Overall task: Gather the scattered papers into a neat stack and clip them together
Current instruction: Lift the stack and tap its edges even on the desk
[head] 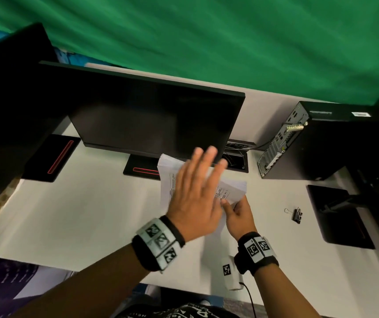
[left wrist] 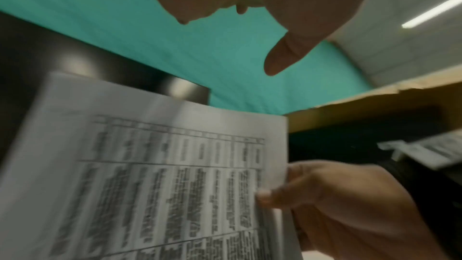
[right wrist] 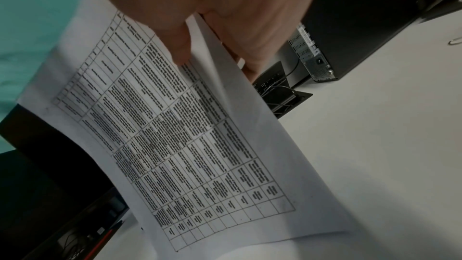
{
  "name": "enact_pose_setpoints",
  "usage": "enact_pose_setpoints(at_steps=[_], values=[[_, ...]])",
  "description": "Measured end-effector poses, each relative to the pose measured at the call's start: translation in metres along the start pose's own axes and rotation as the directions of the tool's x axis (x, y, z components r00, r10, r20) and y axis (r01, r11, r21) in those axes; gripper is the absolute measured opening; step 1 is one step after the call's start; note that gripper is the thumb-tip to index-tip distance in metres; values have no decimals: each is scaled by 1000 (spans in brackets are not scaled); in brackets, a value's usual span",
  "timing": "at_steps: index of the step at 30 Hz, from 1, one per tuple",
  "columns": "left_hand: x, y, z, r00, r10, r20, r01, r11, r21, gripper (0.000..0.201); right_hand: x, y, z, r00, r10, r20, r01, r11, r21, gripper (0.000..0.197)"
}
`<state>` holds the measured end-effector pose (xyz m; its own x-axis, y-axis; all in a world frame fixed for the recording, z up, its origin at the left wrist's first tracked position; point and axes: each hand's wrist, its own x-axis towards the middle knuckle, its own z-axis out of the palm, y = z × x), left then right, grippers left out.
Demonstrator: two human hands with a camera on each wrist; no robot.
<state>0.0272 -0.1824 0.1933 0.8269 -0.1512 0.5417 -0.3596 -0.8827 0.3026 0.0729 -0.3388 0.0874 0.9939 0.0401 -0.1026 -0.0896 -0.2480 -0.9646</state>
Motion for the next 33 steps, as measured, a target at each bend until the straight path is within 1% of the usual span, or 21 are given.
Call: enact_pose_setpoints(at_steps=[1,2,3,4,6,7,10,12,14,17,20,22,23,24,26,27,28,30,31,32,33], values=[[1,6,8,991,31,127,-42,996,83,88,1,0,-1,1000,-10,5,10,1000,-10,36],[3,8,16,967,32,254,-75,984,160,88,2,1,-2,1000,-20,13,20,1000,-24,37],[4,7,23,942,20,334,-96,972,213,88,2,1,-3,999,-23,23,24,999,-36,38],[6,5,26,931,2,364,-89,971,223,87,2,0,-3,999,-23,29,24,999,-34,39],[9,1,19,950,-63,306,4,982,191,85,3,3,-4,999,-29,25,30,999,-20,43],[10,-1,16,952,-78,295,17,978,206,85,2,3,-4,999,-24,28,24,1000,-18,44],[9,-16,14,930,-83,359,-24,959,282,90,-1,-1,-3,1000,18,22,-17,999,-44,35],[8,-32,9,939,-137,314,35,950,310,90,-2,-2,-4,999,38,16,-37,997,-60,30],[6,-48,3,925,-189,329,54,923,380,89,-2,-3,-6,998,54,21,-53,997,-60,30],[5,-68,-10,910,-249,331,97,905,415,81,-2,-5,-5,998,51,26,-49,997,-66,33],[9,-73,-18,896,-255,363,76,894,443,78,-3,-16,-2,999,26,24,-24,997,-79,33],[14,-71,-24,925,-230,302,99,915,392,78,-3,-32,-2,999,-26,37,31,987,-156,27],[16,-69,-26,943,-184,279,82,937,340,75,-2,-43,-2,995,-83,51,92,974,-209,23],[19,-67,-28,951,-126,282,47,961,272,67,-2,-55,-2,985,-151,81,168,947,-275,21],[22,-65,-31,948,-50,315,7,991,136,41,-1,-79,0,947,-269,177,320,850,-419,22],[22,-66,-32,941,-64,333,44,997,68,27,0,-88,1,923,-315,219,384,781,-492,22],[21,-68,-33,934,-105,342,114,993,-7,17,0,-97,2,899,-360,249,437,704,-559,22],[14,-73,-35,936,-202,288,254,955,-153,9,0,-107,0,853,-465,236,492,566,-661,25],[10,-77,-36,931,-261,257,319,921,-223,9,2,-105,-5,840,-513,180,472,525,-708,34],[4,-81,-36,913,-328,242,392,869,-301,10,4,-101,-11,839,-538,86,411,521,-748,48],[0,-85,-38,886,-395,241,461,799,-385,13,7,-92,-20,842,-539,-30,331,560,-760,67]])
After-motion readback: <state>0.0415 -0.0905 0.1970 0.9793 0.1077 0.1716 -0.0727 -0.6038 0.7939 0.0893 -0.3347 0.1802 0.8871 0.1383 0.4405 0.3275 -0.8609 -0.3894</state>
